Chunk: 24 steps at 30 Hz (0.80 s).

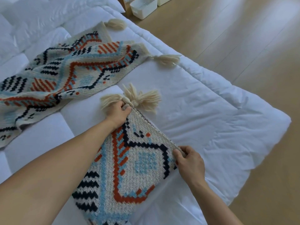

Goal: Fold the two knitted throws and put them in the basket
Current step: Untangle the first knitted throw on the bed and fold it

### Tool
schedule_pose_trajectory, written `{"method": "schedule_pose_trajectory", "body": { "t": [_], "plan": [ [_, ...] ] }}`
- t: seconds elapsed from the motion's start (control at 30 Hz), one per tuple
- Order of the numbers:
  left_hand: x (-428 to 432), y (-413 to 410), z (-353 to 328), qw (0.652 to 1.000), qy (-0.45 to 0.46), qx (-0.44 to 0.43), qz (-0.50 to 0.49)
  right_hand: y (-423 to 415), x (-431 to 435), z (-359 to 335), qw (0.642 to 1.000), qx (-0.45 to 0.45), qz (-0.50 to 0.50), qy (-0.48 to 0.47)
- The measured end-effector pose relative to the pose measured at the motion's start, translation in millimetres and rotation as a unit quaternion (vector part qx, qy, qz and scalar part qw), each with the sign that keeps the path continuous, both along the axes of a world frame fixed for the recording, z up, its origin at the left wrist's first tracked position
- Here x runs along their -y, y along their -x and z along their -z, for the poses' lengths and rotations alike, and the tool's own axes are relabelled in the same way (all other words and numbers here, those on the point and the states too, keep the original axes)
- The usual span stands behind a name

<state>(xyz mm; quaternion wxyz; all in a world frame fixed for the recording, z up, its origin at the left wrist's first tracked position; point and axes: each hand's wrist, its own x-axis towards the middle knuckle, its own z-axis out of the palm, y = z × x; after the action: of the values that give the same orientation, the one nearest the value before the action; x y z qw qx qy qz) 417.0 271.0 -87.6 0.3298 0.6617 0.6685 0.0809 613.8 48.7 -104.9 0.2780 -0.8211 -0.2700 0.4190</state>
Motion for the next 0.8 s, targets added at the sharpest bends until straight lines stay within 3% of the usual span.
{"method": "schedule_pose_trajectory", "body": {
  "t": [0.1, 0.2, 0.33, 0.47, 0.63, 0.8],
  "plan": [
    [9.4, -8.9, -3.2, 0.997, -0.041, -0.055, -0.017, 1.8, -2.9, 1.3, 0.992, 0.107, -0.06, -0.011],
    [30.1, -10.3, -11.3, 0.978, -0.161, -0.117, -0.054, 12.5, -13.5, -7.8, 0.948, 0.268, -0.153, -0.072],
    [86.4, 11.6, -17.4, 0.967, -0.22, -0.122, -0.049, 31.3, -35.9, -21.8, 0.899, 0.294, -0.306, -0.106],
    [159.4, 46.5, -10.7, 0.963, -0.188, -0.192, -0.033, 38.0, -53.4, -12.9, 0.885, 0.263, -0.383, -0.012],
    [217.4, 85.1, 15.2, 0.95, -0.09, -0.295, -0.056, 33.9, -49.4, 11.5, 0.867, 0.297, -0.4, 0.003],
    [212.1, 80.2, 21.6, 0.955, -0.052, -0.285, -0.056, 43.1, -48.9, 11.0, 0.853, 0.33, -0.404, 0.004]
  ]
}}
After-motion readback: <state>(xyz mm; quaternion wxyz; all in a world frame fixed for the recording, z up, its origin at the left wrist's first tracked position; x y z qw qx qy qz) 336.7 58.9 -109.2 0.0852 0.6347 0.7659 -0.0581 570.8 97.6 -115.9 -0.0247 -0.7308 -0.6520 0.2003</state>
